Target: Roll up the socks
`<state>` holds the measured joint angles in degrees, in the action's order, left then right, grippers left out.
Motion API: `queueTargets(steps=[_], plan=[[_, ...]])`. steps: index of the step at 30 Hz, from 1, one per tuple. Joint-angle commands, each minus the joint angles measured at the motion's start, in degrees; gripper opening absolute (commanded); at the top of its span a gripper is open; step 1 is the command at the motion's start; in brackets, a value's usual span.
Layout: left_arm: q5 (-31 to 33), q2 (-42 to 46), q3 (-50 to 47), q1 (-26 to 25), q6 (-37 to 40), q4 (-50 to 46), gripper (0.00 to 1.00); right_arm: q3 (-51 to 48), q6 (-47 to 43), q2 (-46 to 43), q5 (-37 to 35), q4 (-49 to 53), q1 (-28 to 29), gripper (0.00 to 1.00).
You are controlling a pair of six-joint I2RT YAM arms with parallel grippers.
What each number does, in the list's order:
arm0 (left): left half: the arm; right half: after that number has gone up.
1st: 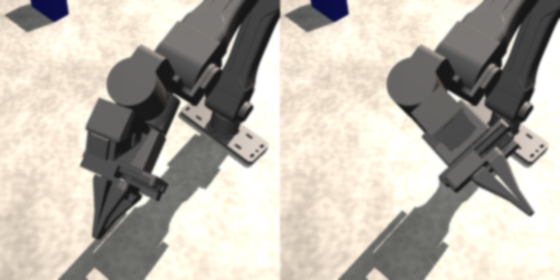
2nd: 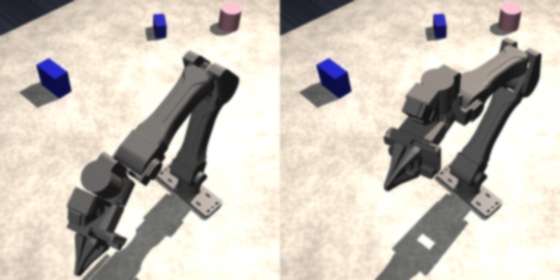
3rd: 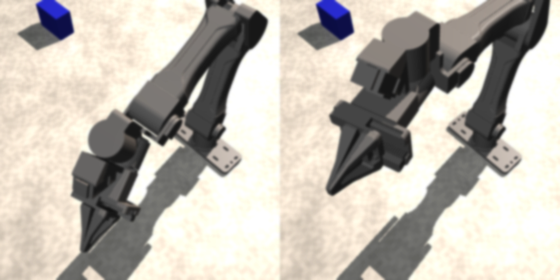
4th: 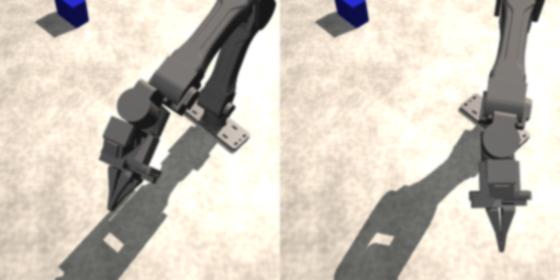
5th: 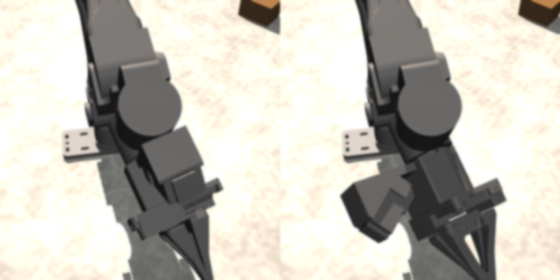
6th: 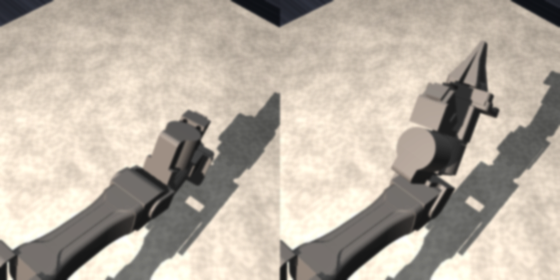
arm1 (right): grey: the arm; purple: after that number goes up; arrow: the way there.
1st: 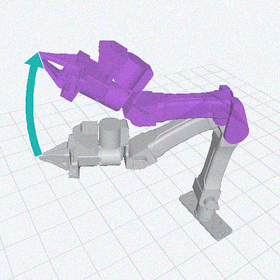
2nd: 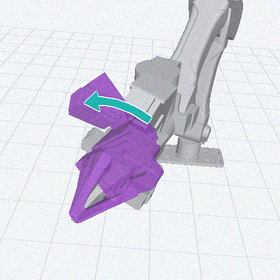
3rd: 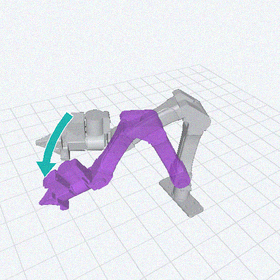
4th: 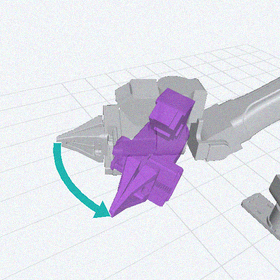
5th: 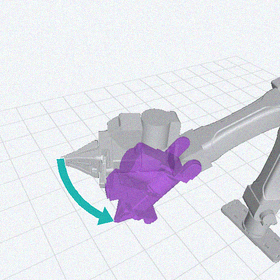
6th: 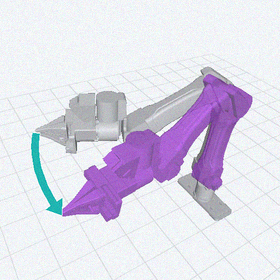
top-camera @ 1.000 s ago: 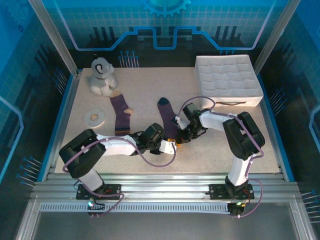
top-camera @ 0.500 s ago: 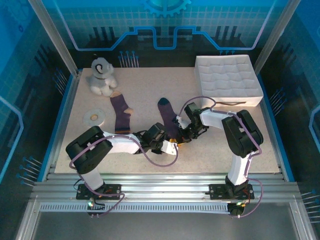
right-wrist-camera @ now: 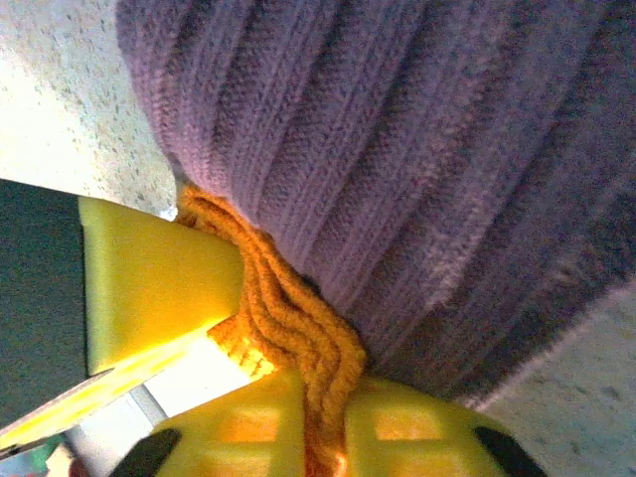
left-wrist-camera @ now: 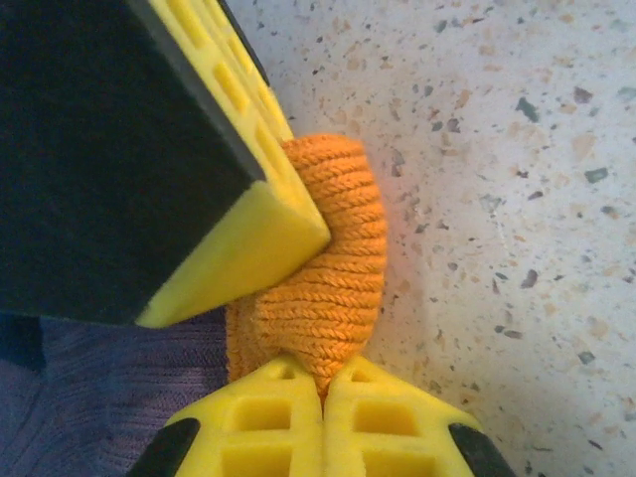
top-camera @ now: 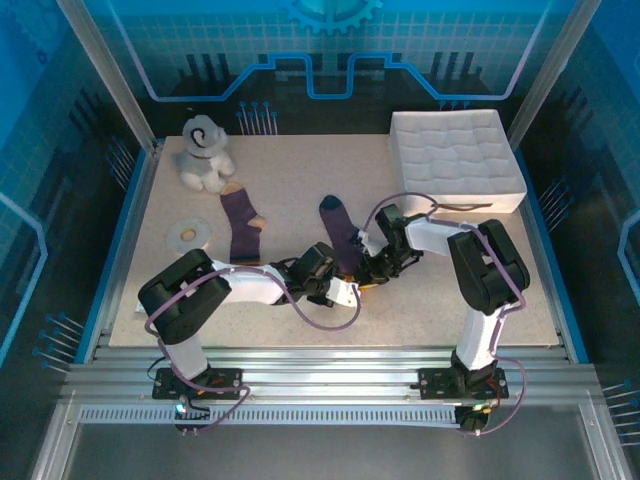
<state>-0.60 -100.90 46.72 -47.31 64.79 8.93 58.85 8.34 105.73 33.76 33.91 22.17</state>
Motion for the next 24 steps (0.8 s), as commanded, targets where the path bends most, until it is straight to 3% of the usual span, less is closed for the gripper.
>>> queueTargets(steps=[1,5,14,24], plan=[[0.8,-2.2,0.6,0.2,-2.8,-11.7,0.0,-3.2,1.4,-6.2,1.9,-2.8,-2.6,0.32],[-2.5,-2.3,4.7,-0.4,-6.9,-20.2,0.0,-6.0,2.4,-13.5,1.3,-7.2,-4.4,0.4],[-8.2,-3.4,13.6,-0.4,-18.0,-32.0,0.0,-18.3,2.6,-36.6,-8.1,-18.6,-7.8,0.4],[-18.4,-7.3,15.9,0.4,-31.3,-31.1,0.0,-28.5,-6.6,-58.2,-14.0,-24.9,-8.3,0.43]])
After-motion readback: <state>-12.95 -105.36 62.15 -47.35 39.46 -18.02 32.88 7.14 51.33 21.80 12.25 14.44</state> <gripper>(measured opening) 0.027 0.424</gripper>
